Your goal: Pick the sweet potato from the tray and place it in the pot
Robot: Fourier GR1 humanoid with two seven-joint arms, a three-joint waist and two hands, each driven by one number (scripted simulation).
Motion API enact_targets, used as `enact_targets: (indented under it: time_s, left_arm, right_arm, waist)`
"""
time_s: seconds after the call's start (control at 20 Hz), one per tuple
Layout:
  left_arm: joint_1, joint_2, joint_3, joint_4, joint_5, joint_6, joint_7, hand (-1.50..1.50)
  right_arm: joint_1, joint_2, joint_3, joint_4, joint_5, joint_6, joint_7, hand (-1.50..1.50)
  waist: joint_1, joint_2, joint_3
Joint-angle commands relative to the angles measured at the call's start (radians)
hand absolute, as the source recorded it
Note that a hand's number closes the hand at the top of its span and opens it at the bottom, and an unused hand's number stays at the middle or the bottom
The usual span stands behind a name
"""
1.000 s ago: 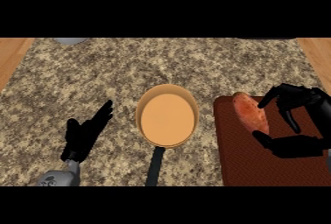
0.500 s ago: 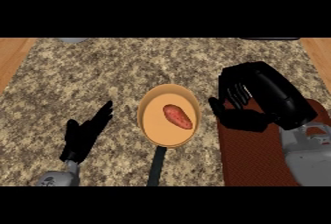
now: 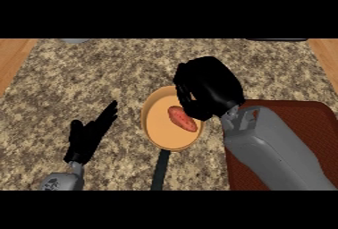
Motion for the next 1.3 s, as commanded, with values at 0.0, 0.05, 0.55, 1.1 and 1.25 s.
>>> enact_targets:
  time_s: [0.0,0.05,0.55,1.1,1.25]
  left_arm:
    - [0.007,-0.003,-0.01,0.031,-0.015,-0.009,-0.023,0.0]
    - [0.018,0.01,0.001,-0.025,0.004,-0.013,0.01,0.0]
    - [-0.052,-0.009,0.025,0.065,0.003,-0.018,-0.012,0.0]
    - [-0.012,-0.016,-0.001,0.016,-0.019,-0.001,0.015,0.0]
    - [-0.028,-0.031,-0.001,0.043,-0.025,0.005,-0.005,0.0]
  right_arm:
    - [-0.095,0.022,0.082,0.152,0.14,0.013,0.015,1.5]
    - [-0.107,0.048,0.103,0.219,0.163,0.008,0.02,1.5]
    - [-0.174,0.228,0.112,0.482,-0.017,0.203,0.279,-1.5]
    - [-0.066,0.231,-0.081,0.26,-0.288,-0.438,0.057,-1.5]
    - [-0.109,0.231,-0.156,0.287,-0.312,-0.537,0.061,-1.5]
  waist:
    - [0.003,0.002,0.0]
    - [0.013,0.002,0.001]
    - [-0.001,0.001,0.001]
    - [0.02,0.0,0.004]
    - [0.004,0.002,0.002]
